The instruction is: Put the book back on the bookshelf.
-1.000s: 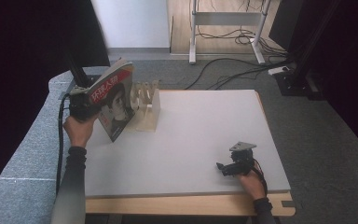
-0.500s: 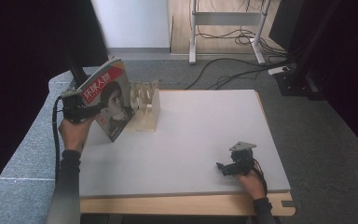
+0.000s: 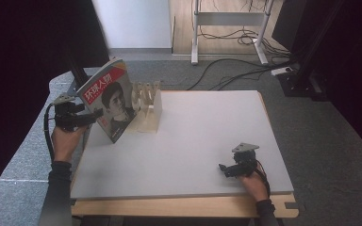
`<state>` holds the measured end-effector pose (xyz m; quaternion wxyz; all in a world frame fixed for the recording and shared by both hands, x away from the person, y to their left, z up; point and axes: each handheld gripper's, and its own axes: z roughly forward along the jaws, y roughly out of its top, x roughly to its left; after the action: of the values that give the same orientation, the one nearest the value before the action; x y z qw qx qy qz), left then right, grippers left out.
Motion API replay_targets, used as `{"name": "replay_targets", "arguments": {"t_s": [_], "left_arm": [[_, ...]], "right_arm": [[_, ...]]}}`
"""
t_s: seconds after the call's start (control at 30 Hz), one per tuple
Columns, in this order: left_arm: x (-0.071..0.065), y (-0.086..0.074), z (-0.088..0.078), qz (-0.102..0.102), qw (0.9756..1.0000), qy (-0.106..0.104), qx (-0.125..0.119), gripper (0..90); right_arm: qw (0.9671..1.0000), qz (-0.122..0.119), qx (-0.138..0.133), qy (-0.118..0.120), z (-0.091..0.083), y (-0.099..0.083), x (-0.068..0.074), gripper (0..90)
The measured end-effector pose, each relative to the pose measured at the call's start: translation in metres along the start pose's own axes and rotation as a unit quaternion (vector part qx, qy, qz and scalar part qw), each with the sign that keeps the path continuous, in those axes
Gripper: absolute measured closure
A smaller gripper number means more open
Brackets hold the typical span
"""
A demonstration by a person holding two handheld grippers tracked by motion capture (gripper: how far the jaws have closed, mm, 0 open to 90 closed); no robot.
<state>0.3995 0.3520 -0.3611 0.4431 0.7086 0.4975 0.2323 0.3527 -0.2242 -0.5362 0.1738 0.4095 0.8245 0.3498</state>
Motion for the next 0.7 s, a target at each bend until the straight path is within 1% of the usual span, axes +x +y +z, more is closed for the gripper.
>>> {"name": "replay_targets", "arguments": {"t_s": [0.1,0.17,0.23,0.33,0.43,0.57,0.63,0.7], "left_arm": [[-0.003,-0.002,-0.007,0.004,1.0000,-0.007,-0.001,9.6],[-0.006,-0.004,-0.011,0.013,0.9999,-0.004,0.001,7.0],[-0.009,-0.005,-0.016,0.022,0.9997,0.003,0.003,4.6],[-0.014,-0.008,-0.024,0.025,0.9997,0.003,0.002,0.9],[-0.022,-0.010,-0.031,0.036,0.9993,0.005,0.005,0.0],[-0.034,-0.014,-0.038,0.048,0.9988,-0.005,0.010,0.0],[-0.040,-0.016,-0.039,0.054,0.9984,-0.012,0.014,0.0],[-0.046,-0.018,-0.039,0.063,0.9977,-0.013,0.020,0.0]], "right_arm": [[1.0000,0.000,0.000,0.000,0.000,0.000,0.000,0.0],[1.0000,0.000,0.000,0.000,0.000,0.000,0.000,0.0],[1.0000,0.000,0.000,0.000,0.000,0.000,0.000,0.0],[1.0000,0.000,0.000,0.000,0.000,0.000,0.000,0.0],[1.0000,0.001,0.000,0.000,0.000,0.000,0.000,0.0],[1.0000,0.000,0.000,0.000,0.000,0.000,0.000,0.0],[1.0000,0.000,0.000,0.000,0.000,0.000,0.000,0.0],[1.0000,0.001,0.000,0.000,0.000,0.000,0.000,0.0]]}}
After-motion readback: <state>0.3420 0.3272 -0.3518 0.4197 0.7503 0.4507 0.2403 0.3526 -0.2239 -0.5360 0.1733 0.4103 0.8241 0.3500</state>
